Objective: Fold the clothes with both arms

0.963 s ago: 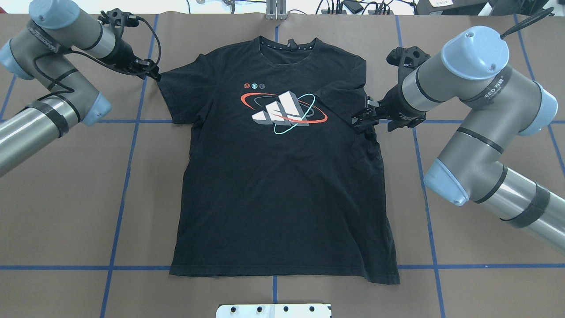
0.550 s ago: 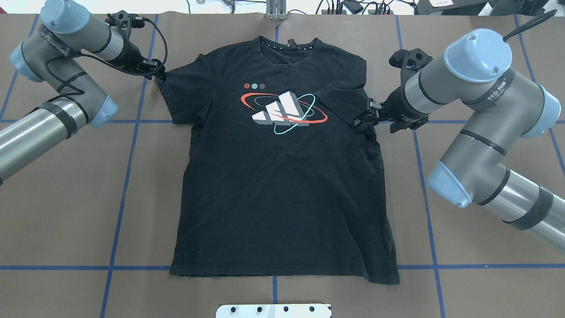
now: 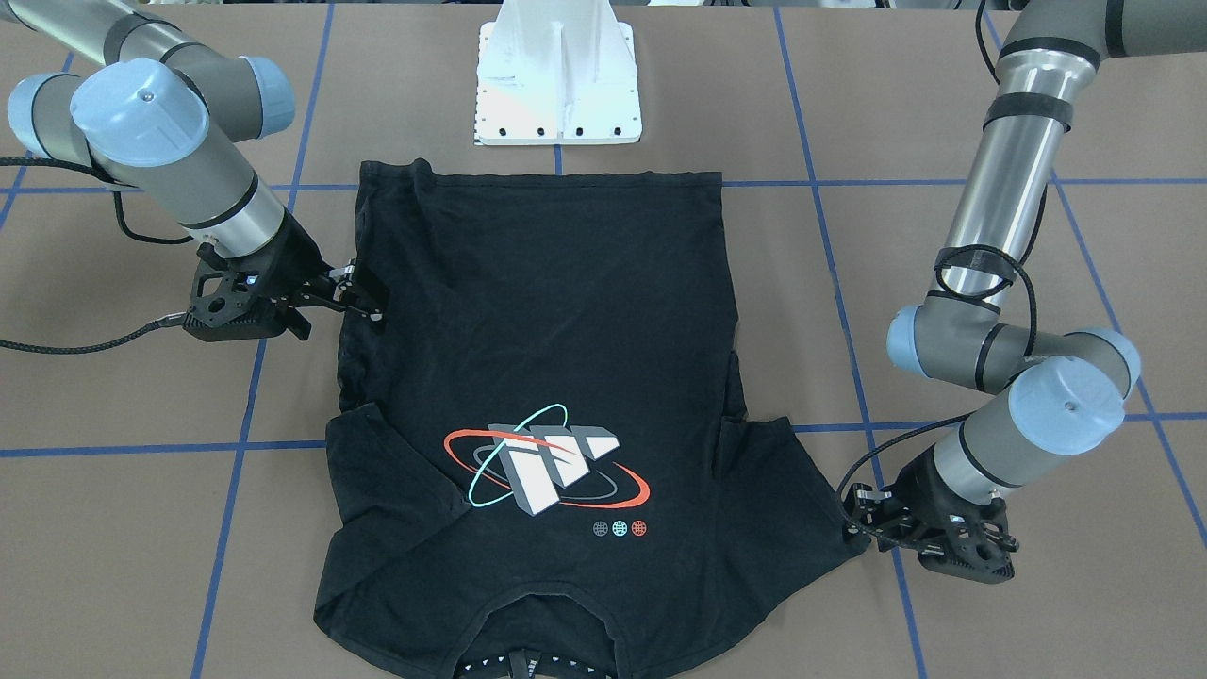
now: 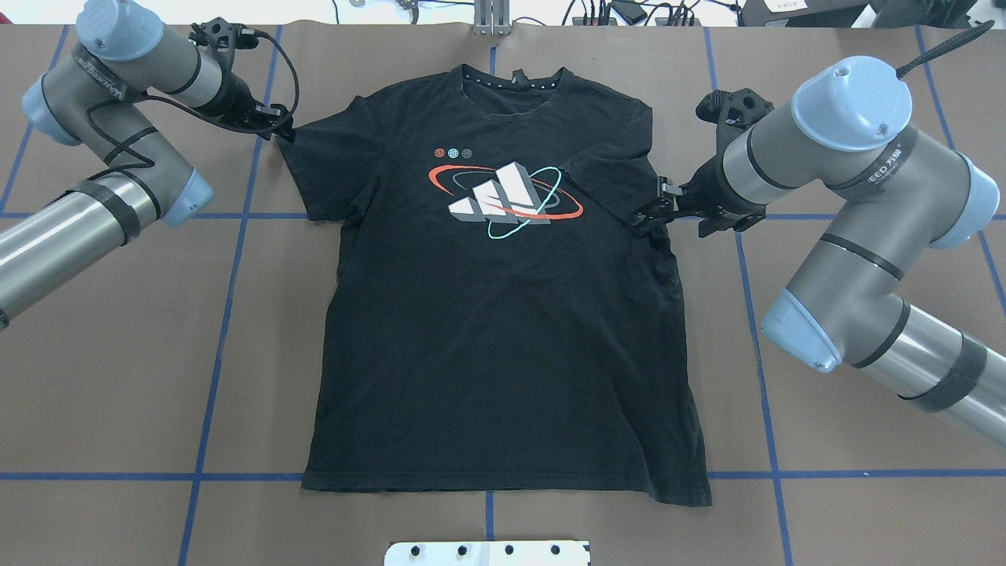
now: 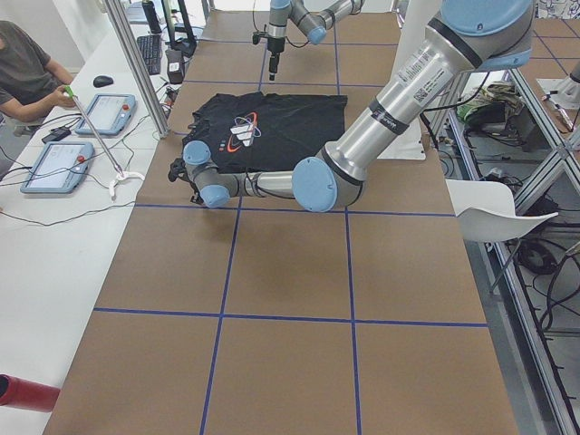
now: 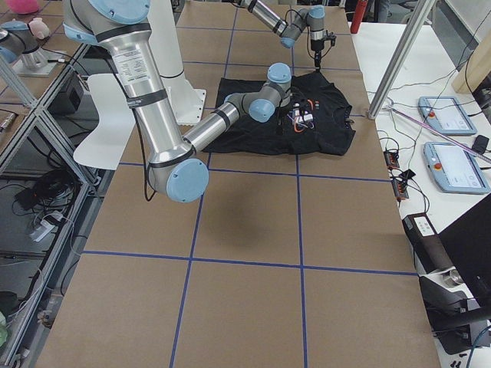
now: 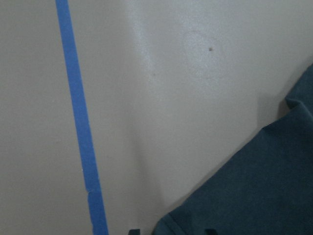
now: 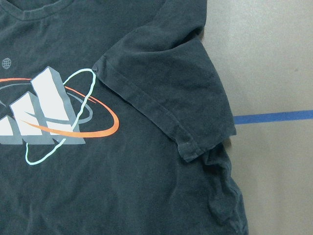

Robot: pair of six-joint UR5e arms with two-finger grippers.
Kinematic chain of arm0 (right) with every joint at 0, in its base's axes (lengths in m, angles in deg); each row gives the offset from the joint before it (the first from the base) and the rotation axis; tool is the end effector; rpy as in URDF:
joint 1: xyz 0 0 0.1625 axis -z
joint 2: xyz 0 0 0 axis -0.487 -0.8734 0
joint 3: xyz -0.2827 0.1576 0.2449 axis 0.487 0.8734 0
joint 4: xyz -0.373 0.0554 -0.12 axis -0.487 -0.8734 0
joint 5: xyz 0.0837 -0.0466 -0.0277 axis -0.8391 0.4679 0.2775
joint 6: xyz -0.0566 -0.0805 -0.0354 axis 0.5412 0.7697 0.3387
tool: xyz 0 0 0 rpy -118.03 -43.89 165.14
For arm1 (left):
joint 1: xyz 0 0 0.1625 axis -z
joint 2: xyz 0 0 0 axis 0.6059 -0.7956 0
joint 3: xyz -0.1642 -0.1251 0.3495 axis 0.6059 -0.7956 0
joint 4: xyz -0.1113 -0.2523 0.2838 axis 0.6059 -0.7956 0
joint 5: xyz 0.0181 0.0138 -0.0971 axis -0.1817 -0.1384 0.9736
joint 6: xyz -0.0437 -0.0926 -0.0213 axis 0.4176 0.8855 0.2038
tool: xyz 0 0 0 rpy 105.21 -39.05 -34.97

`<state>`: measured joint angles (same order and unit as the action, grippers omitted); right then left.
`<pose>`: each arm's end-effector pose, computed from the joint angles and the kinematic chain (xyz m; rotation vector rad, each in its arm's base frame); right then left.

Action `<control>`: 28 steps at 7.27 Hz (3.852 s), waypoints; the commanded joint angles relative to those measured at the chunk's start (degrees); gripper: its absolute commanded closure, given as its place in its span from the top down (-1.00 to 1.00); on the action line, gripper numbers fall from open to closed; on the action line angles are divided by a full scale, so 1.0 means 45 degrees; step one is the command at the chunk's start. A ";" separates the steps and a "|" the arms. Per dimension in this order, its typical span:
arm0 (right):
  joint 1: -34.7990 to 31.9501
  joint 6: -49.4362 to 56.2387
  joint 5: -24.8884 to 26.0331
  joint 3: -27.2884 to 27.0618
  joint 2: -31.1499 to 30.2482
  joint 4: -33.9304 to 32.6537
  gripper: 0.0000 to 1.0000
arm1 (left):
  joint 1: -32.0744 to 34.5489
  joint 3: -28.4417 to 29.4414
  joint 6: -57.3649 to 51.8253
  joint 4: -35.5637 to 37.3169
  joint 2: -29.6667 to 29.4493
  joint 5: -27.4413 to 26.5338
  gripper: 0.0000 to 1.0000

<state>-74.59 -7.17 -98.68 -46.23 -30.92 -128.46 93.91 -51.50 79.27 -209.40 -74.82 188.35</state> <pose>-0.3584 -0.4809 0.3105 0.0929 -0.9826 0.1308 0.3700 -0.6944 0.4525 0.3237 0.9996 0.0934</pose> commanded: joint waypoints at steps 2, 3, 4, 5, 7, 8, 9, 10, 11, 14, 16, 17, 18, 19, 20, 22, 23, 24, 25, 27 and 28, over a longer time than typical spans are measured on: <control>0.0156 0.0094 0.0403 0.0000 -0.0154 0.0014 1.00 | -0.0003 0.0041 0.0000 -0.0002 -0.0028 -0.0085 -0.28; 0.0156 0.0114 0.0404 0.0000 -0.0174 0.0033 1.00 | -0.0003 0.0042 0.0000 -0.0002 -0.0067 -0.0085 -0.69; 0.0156 0.0114 0.0404 0.0000 -0.0174 0.0034 1.00 | -0.0003 0.0042 0.0000 -0.0002 -0.0067 -0.0085 -1.00; 0.0156 0.0114 0.0404 0.0000 -0.0232 0.0034 1.00 | 0.0016 0.0003 0.0020 -0.0002 -0.0087 -0.0085 -1.00; 0.0137 0.0133 0.0404 -0.0020 -0.0252 0.0034 1.00 | 0.0346 -0.1257 0.0835 0.0249 -0.0067 0.0264 -1.00; 0.0098 0.0153 0.0326 -0.0097 -0.0272 0.0034 1.00 | 0.0367 -0.2176 0.1536 0.0735 -0.0048 0.1156 -1.00; 0.0098 0.0191 0.0229 -0.0369 -0.0639 0.0034 1.00 | 0.0290 -0.3326 0.3206 0.0914 0.0010 0.1203 -1.00; 0.0098 0.0327 0.0189 -0.0584 -0.0817 0.0053 1.00 | 0.0019 -0.4111 0.5330 0.0915 -0.0067 0.1146 -1.00; 0.0098 0.0599 0.0189 -0.0528 -0.0838 0.0053 1.00 | -0.0777 -0.4351 0.6782 0.0915 -0.0377 0.0758 -1.00; -0.0019 0.0739 0.0189 -0.0411 -0.0858 0.0053 1.00 | -0.2112 -0.3421 0.7774 0.0858 -0.1257 -0.2073 -1.00; 0.0000 0.0719 0.0305 -0.0391 -0.0916 0.0053 1.00 | -0.2113 -0.2928 0.7735 0.0779 -0.1512 -0.2581 -0.94; 0.0000 0.0719 0.0345 -0.0391 -0.0916 0.0053 1.00 | -0.2113 -0.2947 0.7735 0.0798 -0.1571 -0.2585 0.88; 0.0039 0.0487 0.0422 -0.0430 -0.0916 0.0072 1.00 | -0.2113 -0.3101 0.7696 0.0779 -0.1591 -0.2566 0.97; 0.0039 0.0079 0.0636 -0.0623 -0.0994 0.0073 1.00 | -0.2151 -0.3606 0.7734 0.0817 -0.1494 -0.2508 0.98; 0.0349 -0.1956 0.0793 -0.0819 -0.1014 0.0073 1.00 | -0.2191 -0.4423 0.7812 0.0953 -0.1377 -0.2488 0.98; 0.2857 -0.6426 0.3940 -0.1870 -0.1053 -0.0160 1.00 | -0.2191 -0.6374 0.8183 0.0935 -0.0114 -0.1671 0.98; 0.4263 -0.7918 0.5331 -0.2436 -0.1053 -0.1148 0.99 | -0.2191 -0.7622 0.8184 0.0935 0.0957 -0.1629 0.98; 0.5515 -0.8513 0.6254 -0.3602 -0.1053 -0.3169 0.99 | -0.2191 -0.8891 0.8184 0.0935 0.1954 -0.1628 0.98; 0.6359 -0.9660 0.6398 -0.4658 -0.1208 -0.4252 0.98 | -0.2191 -0.9464 0.8184 0.0954 0.2351 -0.1628 0.98; 0.7478 -1.0664 0.7858 -0.4824 -0.2746 -0.4166 0.92 | -0.2230 -0.9412 0.8184 0.0955 0.2433 -0.1687 0.98; 0.7964 -1.1750 0.7942 -0.4844 -0.3197 -0.4127 0.83 | -0.2346 -0.9412 0.8184 0.0955 0.2433 -0.1745 0.98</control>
<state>-41.48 -55.25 -64.71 -67.57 -42.38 -146.94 83.80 -93.75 116.10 -205.11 -64.05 180.76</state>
